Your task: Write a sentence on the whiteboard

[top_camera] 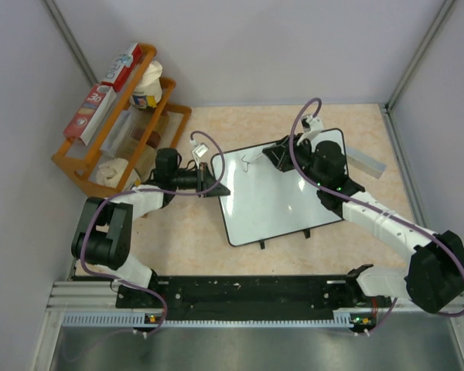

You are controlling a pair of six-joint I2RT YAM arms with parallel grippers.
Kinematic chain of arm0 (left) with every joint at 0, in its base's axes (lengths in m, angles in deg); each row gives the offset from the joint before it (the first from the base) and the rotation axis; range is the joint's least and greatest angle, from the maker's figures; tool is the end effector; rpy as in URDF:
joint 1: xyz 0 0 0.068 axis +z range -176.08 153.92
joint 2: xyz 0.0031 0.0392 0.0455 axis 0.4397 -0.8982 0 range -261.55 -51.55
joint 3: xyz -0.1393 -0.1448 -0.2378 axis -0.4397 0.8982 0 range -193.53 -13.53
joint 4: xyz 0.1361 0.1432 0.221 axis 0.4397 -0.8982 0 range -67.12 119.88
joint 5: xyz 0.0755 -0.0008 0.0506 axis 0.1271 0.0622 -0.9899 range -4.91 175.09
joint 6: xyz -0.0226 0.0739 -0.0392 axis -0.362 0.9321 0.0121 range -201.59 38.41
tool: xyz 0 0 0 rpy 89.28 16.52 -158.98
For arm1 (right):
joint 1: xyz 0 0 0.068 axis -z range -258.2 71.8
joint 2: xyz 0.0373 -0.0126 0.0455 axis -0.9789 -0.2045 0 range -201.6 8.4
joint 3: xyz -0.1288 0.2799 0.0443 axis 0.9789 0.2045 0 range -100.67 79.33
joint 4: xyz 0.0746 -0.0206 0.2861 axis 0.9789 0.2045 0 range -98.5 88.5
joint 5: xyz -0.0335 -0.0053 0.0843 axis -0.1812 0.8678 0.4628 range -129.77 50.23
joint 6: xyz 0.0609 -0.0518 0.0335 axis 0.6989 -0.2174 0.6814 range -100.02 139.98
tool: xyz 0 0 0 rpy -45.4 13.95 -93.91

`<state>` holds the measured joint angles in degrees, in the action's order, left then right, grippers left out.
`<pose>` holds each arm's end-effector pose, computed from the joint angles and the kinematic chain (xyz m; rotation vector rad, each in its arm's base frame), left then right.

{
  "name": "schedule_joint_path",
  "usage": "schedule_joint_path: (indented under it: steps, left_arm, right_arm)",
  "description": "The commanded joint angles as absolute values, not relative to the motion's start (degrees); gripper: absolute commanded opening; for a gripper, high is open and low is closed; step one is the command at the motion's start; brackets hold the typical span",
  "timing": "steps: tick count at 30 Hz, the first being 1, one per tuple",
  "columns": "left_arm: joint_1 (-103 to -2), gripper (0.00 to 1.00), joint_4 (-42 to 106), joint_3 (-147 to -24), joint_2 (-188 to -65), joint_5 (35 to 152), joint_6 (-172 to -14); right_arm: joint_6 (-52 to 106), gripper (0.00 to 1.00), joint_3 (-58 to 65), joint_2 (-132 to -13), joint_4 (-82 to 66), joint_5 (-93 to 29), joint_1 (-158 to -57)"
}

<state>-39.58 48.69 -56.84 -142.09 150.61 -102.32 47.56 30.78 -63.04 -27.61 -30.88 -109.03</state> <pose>0.3254 -0.1499 0.2005 0.6206 1.9855 -1.5351 0.2994 0.1925 0.3370 -0.1730 1.7062 0.8971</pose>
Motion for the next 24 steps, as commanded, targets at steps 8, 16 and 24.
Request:
schedule_joint_path:
  steps: [8,16,24]
  left_arm:
    - [-41.8,0.00,44.6,-55.0,-144.9,141.7,-87.9]
    - [-41.7,0.00,44.6,-55.0,-144.9,141.7,-87.9]
    - [-41.8,0.00,44.6,-55.0,-145.0,141.7,-87.8]
  right_arm:
    - [46.9,0.00,29.0,-64.1,-28.8,-33.4,-108.5]
    - [45.7,0.00,29.0,-63.2,-26.6,-35.5,-108.6]
    - [45.1,0.00,29.5,-62.6,-25.4,-36.7,-108.3]
